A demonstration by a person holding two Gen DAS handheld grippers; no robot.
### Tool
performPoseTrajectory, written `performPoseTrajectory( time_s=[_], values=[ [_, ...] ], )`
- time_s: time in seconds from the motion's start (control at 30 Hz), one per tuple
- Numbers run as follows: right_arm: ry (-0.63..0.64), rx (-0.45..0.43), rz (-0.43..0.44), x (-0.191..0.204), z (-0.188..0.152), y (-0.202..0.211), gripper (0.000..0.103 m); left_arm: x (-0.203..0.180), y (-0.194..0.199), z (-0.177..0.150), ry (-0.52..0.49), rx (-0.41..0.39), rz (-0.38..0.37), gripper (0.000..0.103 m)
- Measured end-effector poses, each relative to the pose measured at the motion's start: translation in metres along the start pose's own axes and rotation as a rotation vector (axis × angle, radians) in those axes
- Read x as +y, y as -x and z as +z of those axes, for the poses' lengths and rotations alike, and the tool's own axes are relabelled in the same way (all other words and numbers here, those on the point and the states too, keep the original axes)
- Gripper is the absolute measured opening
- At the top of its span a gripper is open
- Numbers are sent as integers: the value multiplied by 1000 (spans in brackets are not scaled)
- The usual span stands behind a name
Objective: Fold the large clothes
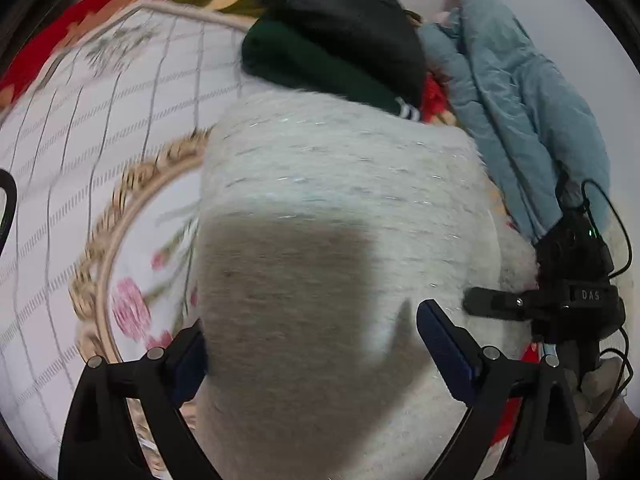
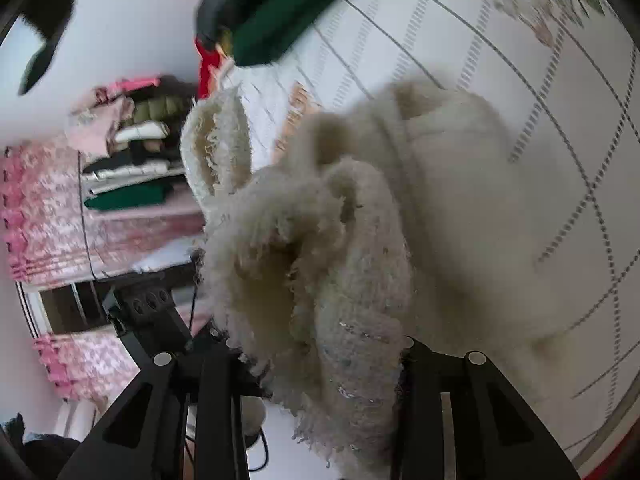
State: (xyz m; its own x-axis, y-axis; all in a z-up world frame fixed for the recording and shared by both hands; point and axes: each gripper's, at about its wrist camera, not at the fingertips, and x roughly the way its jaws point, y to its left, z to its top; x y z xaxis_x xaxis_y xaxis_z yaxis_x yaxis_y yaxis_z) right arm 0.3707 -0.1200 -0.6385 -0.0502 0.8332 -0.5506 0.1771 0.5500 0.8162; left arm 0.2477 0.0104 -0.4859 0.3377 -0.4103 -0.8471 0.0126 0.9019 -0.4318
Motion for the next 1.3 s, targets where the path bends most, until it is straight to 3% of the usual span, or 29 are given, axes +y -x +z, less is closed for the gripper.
performPoseTrajectory(
  time_s=[0.17, 0.23, 0.3, 0.37, 0.4, 0.47, 0.6, 0.73, 0.8, 0.9, 1.07, 1.3],
  values=[
    [19, -57, -44, 37, 5, 14, 37, -1, 5, 36, -80, 30, 16, 95],
    [46, -46, -175, 39, 10, 14, 48, 6, -12, 48, -150, 53, 72, 95],
    [78, -41, -340, 25, 13, 20, 81, 15, -26, 52, -175, 89, 98, 95],
    [107, -18, -477, 9, 15, 18, 100, 24, -38, 54, -176, 106, 109, 95],
    [98, 6, -510, -5, 16, 16, 101, 27, -46, 53, -181, 117, 111, 95],
    [57, 29, -459, -34, 16, 14, 103, 32, -59, 51, -187, 145, 115, 95],
    [1, 60, -322, -75, 16, 10, 103, 44, -79, 48, -120, 171, 19, 97],
    [25, 58, -209, -73, 17, 6, 102, 34, -73, 45, -140, 121, 7, 97],
    [32, 69, -142, -62, 12, 2, 76, 26, -66, 46, -165, 92, 30, 97],
    [36, 61, -89, -51, 5, 8, 57, 22, -54, 55, -178, 54, 41, 97],
    [21, 19, -26, -31, -12, 17, 52, 21, -42, 73, -176, 42, 14, 96],
    [51, -26, -5, -10, -27, 68, 52, 2, -16, 94, -190, -1, 5, 96]
  ],
)
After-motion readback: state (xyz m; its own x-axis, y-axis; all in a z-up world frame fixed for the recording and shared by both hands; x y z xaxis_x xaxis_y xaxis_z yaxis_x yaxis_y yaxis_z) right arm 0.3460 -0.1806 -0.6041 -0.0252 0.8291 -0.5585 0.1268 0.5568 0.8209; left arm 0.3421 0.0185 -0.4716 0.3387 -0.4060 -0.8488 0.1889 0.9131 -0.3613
